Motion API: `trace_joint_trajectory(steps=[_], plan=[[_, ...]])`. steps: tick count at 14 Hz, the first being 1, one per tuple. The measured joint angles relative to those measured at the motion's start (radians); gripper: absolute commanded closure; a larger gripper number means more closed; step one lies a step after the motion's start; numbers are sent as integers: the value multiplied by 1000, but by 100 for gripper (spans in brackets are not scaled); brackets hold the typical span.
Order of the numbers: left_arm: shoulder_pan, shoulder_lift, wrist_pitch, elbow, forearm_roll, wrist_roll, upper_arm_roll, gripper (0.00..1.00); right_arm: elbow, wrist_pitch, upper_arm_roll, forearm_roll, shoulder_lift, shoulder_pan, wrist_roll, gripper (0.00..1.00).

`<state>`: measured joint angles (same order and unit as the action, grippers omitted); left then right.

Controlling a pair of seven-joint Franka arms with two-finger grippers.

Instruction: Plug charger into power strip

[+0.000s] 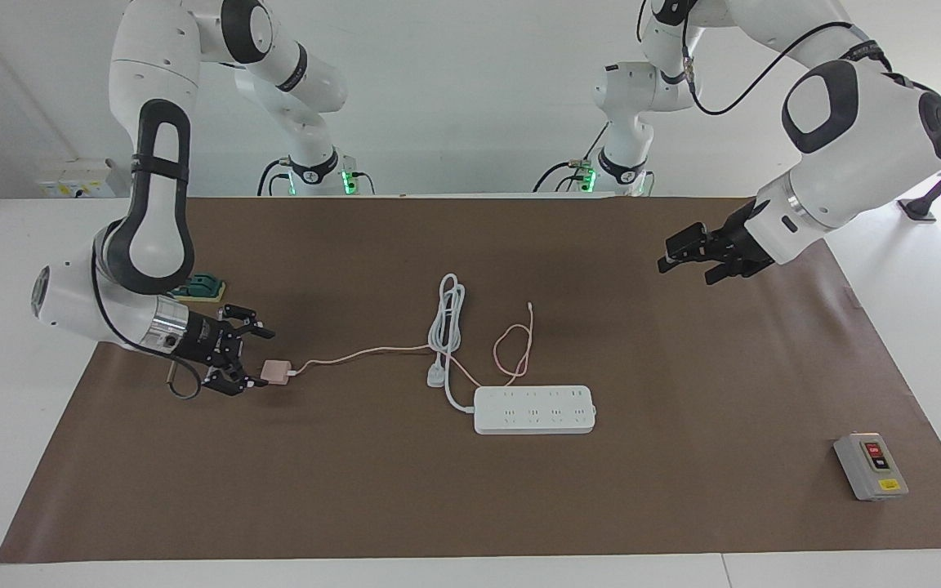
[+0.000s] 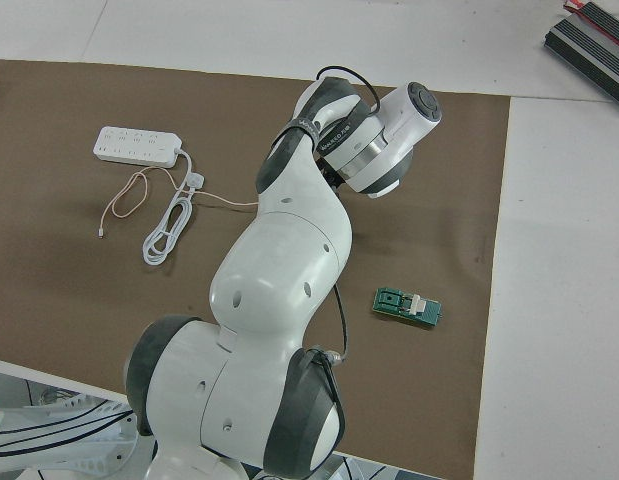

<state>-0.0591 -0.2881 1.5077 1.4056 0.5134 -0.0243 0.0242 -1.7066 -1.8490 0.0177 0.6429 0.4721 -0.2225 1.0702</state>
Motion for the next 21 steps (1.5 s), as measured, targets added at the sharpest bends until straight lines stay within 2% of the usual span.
trace_joint_trajectory(steps=[5, 10, 12, 13, 14, 15, 16, 17, 21], plan=[[18, -111, 79, 18, 367, -154, -2, 0, -1, -40, 2, 20, 42, -14, -69, 0], [25, -220, 112, 115, 743, -434, -2, 0, -3, -79, 4, 39, 79, -10, -99, 0], [25, -264, 112, 184, 890, -531, 0, 0, -4, -86, 4, 39, 94, -10, -116, 1], [24, -278, 112, 225, 942, -556, 2, 0, -4, -88, 4, 39, 97, -10, -119, 12], [23, -285, 113, 267, 975, -570, 4, 0, -4, -93, 4, 39, 98, -10, -119, 32], [23, -286, 117, 304, 994, -580, 5, 0, -5, -97, 4, 39, 98, -9, -120, 62], [24, -287, 123, 328, 1002, -590, 4, 0, -5, -101, 4, 40, 98, -9, -120, 85], [24, -288, 125, 341, 1005, -603, 2, 0, -5, -115, 6, 46, 98, -9, -120, 100], [24, -294, 126, 347, 1044, -651, 4, 0, -10, -124, 5, 61, 92, -8, -120, 100]])
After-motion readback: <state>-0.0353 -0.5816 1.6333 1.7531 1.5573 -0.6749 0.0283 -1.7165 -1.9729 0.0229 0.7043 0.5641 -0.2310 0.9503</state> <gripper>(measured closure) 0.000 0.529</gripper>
